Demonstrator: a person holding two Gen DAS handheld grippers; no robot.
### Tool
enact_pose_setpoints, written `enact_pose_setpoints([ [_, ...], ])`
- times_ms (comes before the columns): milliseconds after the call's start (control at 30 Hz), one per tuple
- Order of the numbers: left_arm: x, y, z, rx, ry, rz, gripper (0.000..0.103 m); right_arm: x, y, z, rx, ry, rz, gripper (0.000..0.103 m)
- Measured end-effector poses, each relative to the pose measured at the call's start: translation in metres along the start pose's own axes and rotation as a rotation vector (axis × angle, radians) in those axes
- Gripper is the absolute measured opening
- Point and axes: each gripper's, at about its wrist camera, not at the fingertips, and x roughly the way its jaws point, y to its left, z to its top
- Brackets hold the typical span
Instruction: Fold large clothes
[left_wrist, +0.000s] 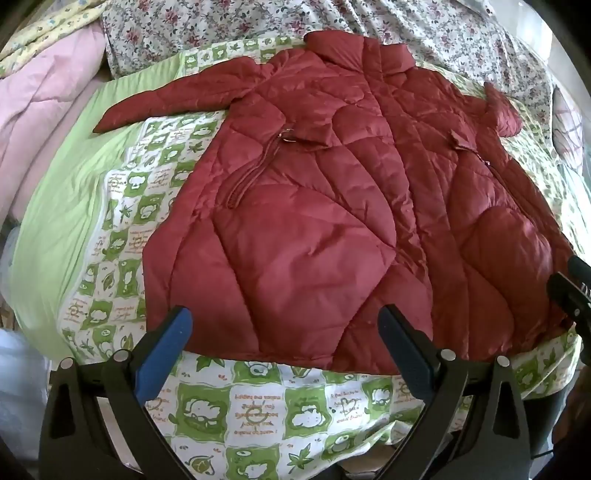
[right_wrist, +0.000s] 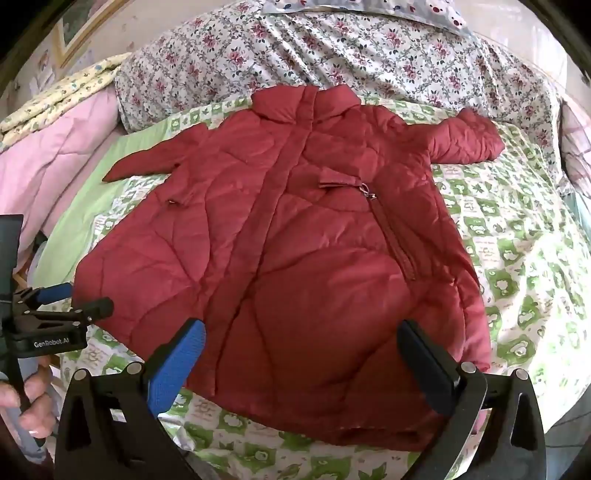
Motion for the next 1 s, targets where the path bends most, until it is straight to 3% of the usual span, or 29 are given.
enact_pose_setpoints([
  [1000, 0.0006, -0.0052, 0.0009, 0.0, 0.004, -0.001, 0.101, 0.0027, 0.0016, -0.0011, 0.013, 0.007, 0.023, 0.103],
])
